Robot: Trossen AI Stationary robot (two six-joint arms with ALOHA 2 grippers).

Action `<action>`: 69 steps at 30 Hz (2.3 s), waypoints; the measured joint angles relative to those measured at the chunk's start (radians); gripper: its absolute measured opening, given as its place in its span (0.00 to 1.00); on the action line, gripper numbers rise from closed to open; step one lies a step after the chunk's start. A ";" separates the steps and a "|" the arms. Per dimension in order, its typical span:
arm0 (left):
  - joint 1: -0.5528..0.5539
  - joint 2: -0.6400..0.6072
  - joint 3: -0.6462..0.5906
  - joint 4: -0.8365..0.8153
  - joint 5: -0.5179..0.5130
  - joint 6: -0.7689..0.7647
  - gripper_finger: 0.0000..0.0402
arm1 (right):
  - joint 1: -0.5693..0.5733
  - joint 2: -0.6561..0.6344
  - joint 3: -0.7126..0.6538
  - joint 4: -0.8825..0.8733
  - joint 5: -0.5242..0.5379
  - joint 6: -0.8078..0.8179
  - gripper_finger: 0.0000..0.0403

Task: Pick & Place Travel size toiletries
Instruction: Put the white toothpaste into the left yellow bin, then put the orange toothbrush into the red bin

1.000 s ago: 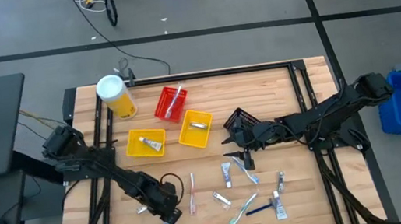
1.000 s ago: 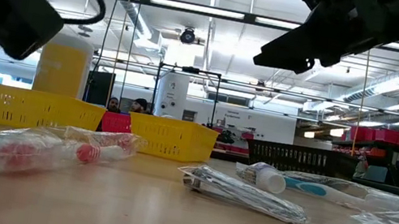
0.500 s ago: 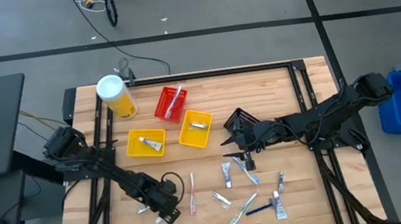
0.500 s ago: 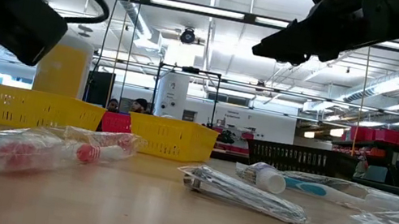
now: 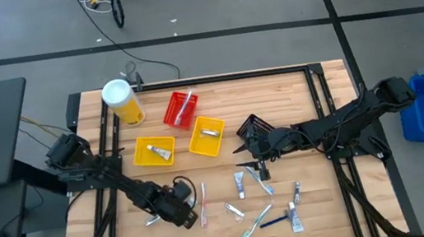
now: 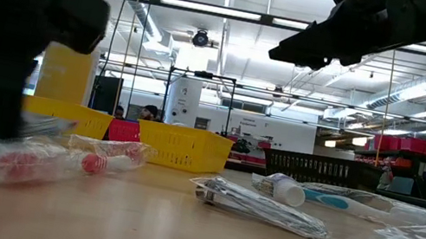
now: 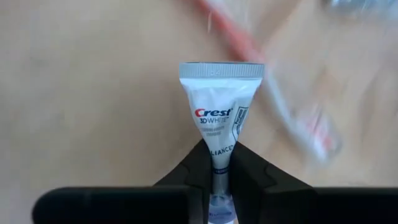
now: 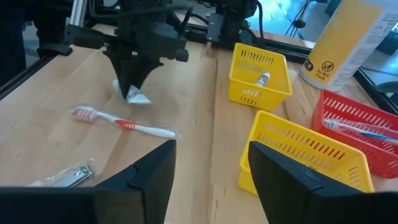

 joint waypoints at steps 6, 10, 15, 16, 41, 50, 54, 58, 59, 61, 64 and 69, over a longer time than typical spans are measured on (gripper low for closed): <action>0.047 -0.021 0.000 0.003 -0.121 0.071 0.11 | 0.000 0.000 0.000 0.000 0.001 0.028 0.52; 0.113 -0.076 0.000 -0.035 -0.083 0.183 0.11 | 0.000 0.000 0.000 0.001 0.001 0.028 0.50; 0.189 -0.182 0.000 -0.114 -0.080 0.354 0.11 | 0.000 0.000 0.000 0.005 0.001 0.028 0.48; 0.204 -0.207 0.000 -0.142 -0.085 0.384 0.11 | 0.000 0.000 0.000 0.007 0.001 0.028 0.48; 0.569 -0.426 -0.112 -0.710 -0.108 0.900 0.12 | 0.000 0.000 0.000 0.060 0.001 0.138 0.49; 0.661 -0.387 -0.117 -0.618 -0.023 1.106 0.18 | 0.000 0.000 0.000 0.060 0.001 0.206 0.44; 0.679 -0.375 -0.117 -0.595 0.050 1.119 0.25 | 0.000 0.000 0.000 0.061 0.007 0.206 0.43; 0.679 -0.362 -0.117 -0.593 0.066 1.154 0.31 | 0.000 0.000 0.000 0.053 0.068 0.219 0.44; 0.679 -0.362 -0.117 -0.584 0.055 1.161 0.32 | 0.000 0.000 0.000 0.048 0.089 0.227 0.45; 0.679 -0.362 -0.112 -0.586 0.036 1.163 0.34 | 0.000 0.009 0.000 0.054 0.127 0.236 0.47; 0.679 -0.362 -0.074 -0.585 0.027 1.128 0.35 | -0.002 0.036 0.000 0.060 0.142 0.239 0.51; 0.678 -0.362 0.022 -0.582 0.084 0.969 0.34 | -0.014 0.075 0.000 0.074 0.139 0.239 0.56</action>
